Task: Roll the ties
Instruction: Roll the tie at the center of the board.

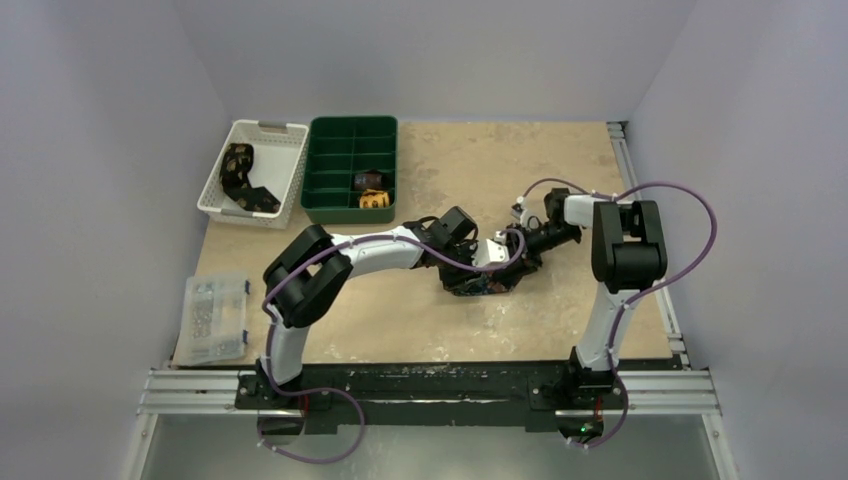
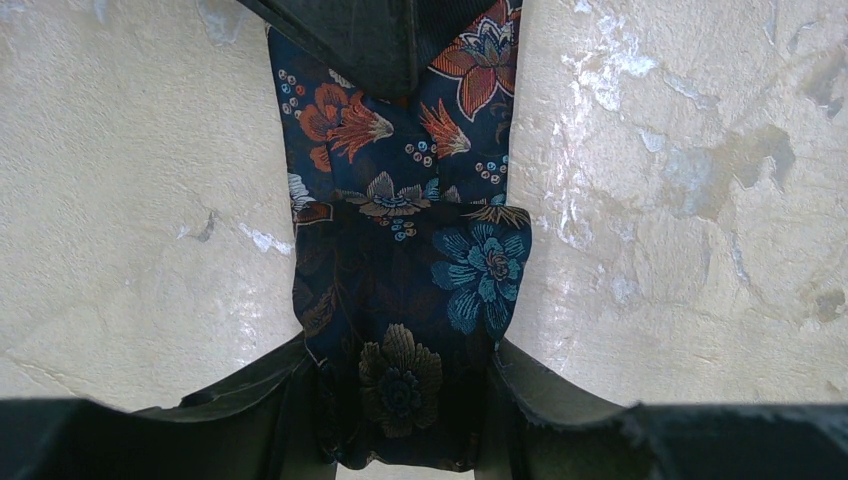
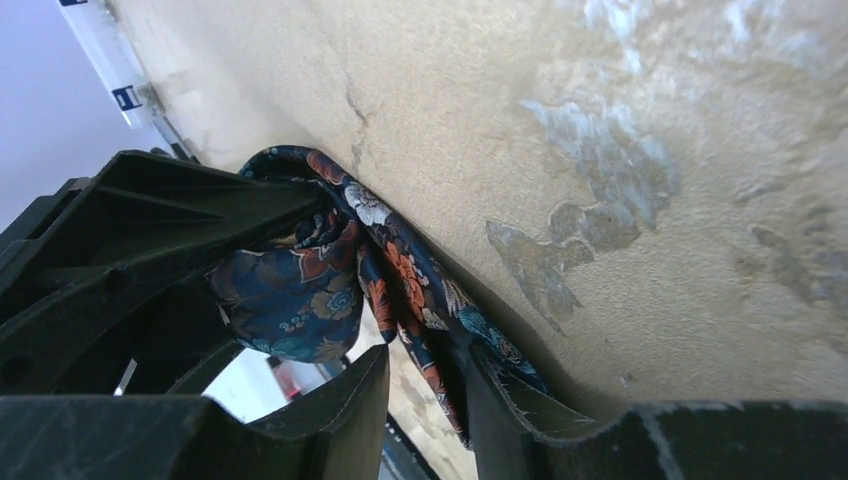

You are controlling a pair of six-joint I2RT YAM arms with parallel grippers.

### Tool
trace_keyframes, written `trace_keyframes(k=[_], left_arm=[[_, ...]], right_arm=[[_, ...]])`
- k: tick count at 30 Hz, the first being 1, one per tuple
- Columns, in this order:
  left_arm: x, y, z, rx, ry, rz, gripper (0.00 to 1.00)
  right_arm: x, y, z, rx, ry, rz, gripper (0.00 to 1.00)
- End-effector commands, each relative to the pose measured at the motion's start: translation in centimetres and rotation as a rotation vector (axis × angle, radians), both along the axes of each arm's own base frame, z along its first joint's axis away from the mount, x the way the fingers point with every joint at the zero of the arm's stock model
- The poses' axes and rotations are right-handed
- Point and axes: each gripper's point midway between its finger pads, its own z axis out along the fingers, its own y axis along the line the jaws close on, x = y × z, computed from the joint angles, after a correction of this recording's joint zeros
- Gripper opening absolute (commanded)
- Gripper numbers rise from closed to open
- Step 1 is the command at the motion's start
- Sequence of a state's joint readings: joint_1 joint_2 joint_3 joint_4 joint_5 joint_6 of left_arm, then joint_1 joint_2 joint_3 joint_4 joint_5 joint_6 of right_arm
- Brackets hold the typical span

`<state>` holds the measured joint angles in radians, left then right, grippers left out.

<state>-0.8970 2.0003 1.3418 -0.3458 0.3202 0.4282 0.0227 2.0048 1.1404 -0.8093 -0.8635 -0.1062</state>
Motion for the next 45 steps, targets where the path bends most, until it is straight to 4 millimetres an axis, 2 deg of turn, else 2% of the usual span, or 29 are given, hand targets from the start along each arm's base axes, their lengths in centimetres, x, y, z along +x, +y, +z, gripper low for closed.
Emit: trace_keyframes(k=[1,5,9,15,18,20,24,26,28,34,36,39,45], left_arm=[[-1.4,3.1,-4.3,0.156,0.067,0.018,0.41],[-1.2,2.7,-4.1,0.14,0.066,0.019,0.42],[-1.1,2.3,-4.0,0.13,0.066,0.02,0.43],[-1.1,2.4,-3.9,0.126,0.063,0.021,0.46],[-1.3,2.5,-4.0,0.126,0.067,0.017,0.46],[-1.4,2.5,-4.1,0.125,0.066,0.019,0.46],[-1.4,2.6,-4.1,0.12,0.064,0.018,0.46],[-1.4,2.5,-4.1,0.119,0.062,0.019,0.47],[-1.3,2.4,-3.9,0.11,0.061,0.024,0.48],[-0.2,0.7,-1.2,-0.061,0.043,0.075,0.62],[0.2,0.2,-0.1,-0.139,0.034,0.093,0.77],[1.0,-0.9,2.1,-0.249,0.004,0.105,0.93],[3.5,-2.7,7.3,-0.43,-0.097,0.172,0.99]], right_arm=[[2.7,0.6,3.4,0.058,-0.212,0.027,0.37],[1.6,2.0,5.9,0.164,-0.204,-0.012,0.57],[1.2,3.5,6.2,0.194,-0.22,-0.033,0.6],[0.0,5.8,5.5,0.227,-0.236,0.005,0.6],[-0.2,6.2,5.0,0.22,-0.246,0.01,0.59],[0.0,6.2,4.6,0.207,-0.258,0.007,0.56],[0.0,6.1,3.5,0.194,-0.251,0.013,0.39],[-0.2,6.1,3.2,0.194,-0.248,0.022,0.25],[-0.4,6.0,2.9,0.193,-0.245,0.033,0.0],[-0.7,4.8,1.3,0.127,-0.227,0.055,0.0],[-0.6,4.3,0.8,0.105,-0.216,0.046,0.0],[-0.3,3.5,0.2,0.071,-0.229,0.052,0.0],[0.1,2.5,-0.5,0.013,-0.237,0.043,0.0]])
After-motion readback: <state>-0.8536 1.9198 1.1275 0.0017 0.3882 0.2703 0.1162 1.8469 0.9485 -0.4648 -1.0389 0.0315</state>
